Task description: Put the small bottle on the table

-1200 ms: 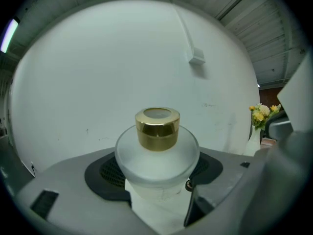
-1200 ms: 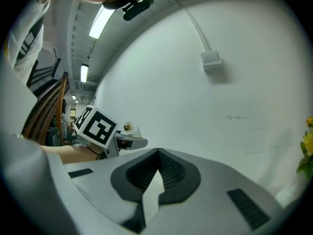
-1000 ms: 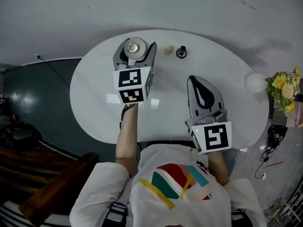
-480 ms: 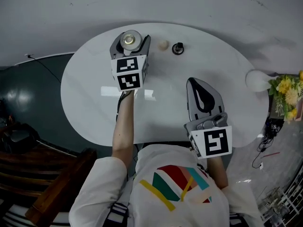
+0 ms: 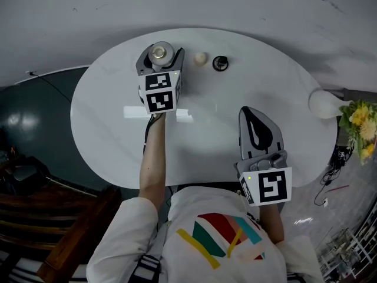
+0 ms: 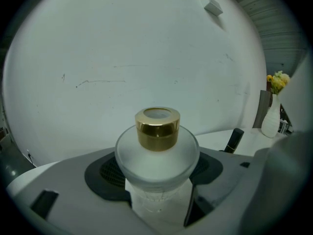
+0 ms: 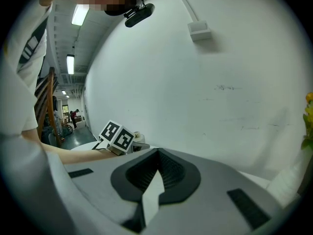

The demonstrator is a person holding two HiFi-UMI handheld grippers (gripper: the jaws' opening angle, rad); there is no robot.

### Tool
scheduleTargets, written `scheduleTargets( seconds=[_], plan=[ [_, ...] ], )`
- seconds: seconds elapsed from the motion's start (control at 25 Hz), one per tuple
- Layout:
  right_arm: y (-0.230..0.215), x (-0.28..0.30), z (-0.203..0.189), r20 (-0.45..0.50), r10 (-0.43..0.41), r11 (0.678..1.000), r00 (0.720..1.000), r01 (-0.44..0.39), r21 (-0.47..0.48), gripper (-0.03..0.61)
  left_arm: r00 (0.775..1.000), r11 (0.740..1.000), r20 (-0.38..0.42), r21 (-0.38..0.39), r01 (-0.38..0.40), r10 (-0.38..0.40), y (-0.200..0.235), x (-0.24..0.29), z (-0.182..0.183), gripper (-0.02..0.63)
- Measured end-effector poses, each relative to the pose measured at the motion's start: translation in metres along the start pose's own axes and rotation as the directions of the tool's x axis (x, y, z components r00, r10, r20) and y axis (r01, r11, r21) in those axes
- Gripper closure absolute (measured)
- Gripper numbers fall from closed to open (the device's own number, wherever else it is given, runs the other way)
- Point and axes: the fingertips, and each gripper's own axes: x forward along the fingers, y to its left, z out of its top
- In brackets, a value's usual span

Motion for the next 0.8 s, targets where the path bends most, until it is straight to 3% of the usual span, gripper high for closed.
scheduleTargets(
  seconds=[0.8],
  plan=[
    [-0.005, 0.006, -0.015, -0.03, -0.011, 1.0, 1.0, 0.011, 0.005, 0.568, 0.998, 1.0, -0.057, -0.008, 0.015, -0.015, -0.006, 0.026, -0.028, 0.27]
  ],
)
